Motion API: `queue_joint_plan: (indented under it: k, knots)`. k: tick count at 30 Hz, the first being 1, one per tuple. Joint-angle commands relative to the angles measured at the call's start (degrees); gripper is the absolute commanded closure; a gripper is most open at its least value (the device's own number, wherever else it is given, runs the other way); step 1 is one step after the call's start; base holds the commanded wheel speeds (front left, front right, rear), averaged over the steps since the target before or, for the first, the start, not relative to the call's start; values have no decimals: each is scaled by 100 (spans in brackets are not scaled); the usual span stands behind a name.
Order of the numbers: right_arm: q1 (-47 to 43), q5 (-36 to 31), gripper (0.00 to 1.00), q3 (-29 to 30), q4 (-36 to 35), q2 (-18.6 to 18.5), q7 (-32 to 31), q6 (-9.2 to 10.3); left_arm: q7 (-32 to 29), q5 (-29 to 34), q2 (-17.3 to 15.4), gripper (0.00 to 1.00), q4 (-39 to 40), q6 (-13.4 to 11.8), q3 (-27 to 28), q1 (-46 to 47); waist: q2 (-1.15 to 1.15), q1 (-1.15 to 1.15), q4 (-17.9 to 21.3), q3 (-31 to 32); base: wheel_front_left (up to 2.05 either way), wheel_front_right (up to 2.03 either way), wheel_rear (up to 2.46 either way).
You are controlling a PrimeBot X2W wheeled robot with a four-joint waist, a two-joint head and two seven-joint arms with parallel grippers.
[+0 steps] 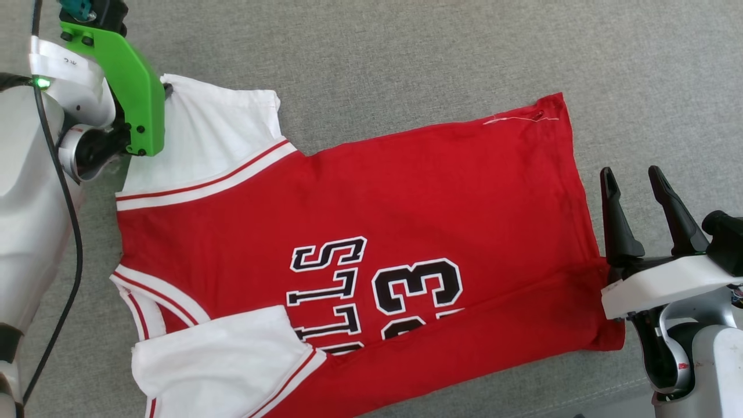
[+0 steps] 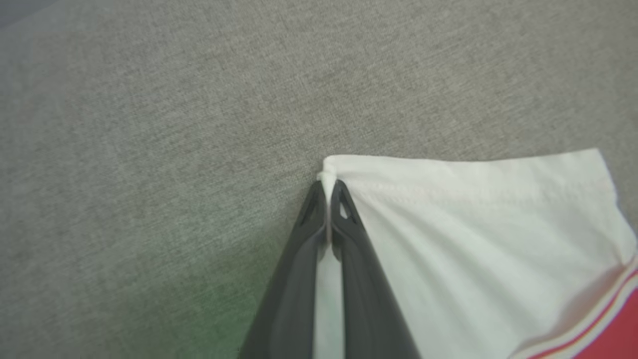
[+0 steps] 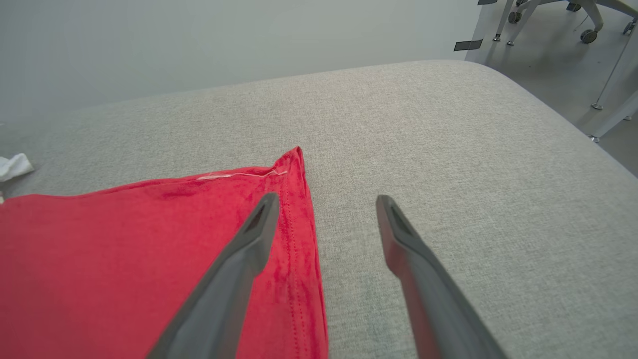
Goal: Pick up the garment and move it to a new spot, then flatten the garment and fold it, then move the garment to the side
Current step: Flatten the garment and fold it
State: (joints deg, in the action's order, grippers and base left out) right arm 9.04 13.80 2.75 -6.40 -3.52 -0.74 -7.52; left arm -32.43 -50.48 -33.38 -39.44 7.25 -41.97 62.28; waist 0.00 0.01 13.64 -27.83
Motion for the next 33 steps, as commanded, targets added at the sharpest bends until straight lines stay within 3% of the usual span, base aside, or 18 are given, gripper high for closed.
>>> queue_joint_plan:
  k: [1,11,20,28,33]
  knots:
    - [120,10,0,-3,31,-8,17,3,55,-72,65,100,-79,8,-39,-212,0,-1,-73,107,0,0,0]
    - [30,49,0,-7,70,-431,-498,3,675,-291,166,100,515,-22,102,-593,0,-1,-408,741,0,0,0]
    - [245,382,0,-57,13,-1282,-2069,3,736,-382,-282,100,2407,-669,208,-1515,0,-1,-918,969,0,0,0]
    - [1139,810,0,-486,529,-2171,-3390,3,734,-246,-702,100,4180,-1314,274,-2085,0,-1,-1308,724,0,0,0]
    - [1692,954,0,-791,1028,-2526,-3926,3,719,-104,-839,100,4931,-1598,251,-2276,0,-1,-1527,555,0,0,0]
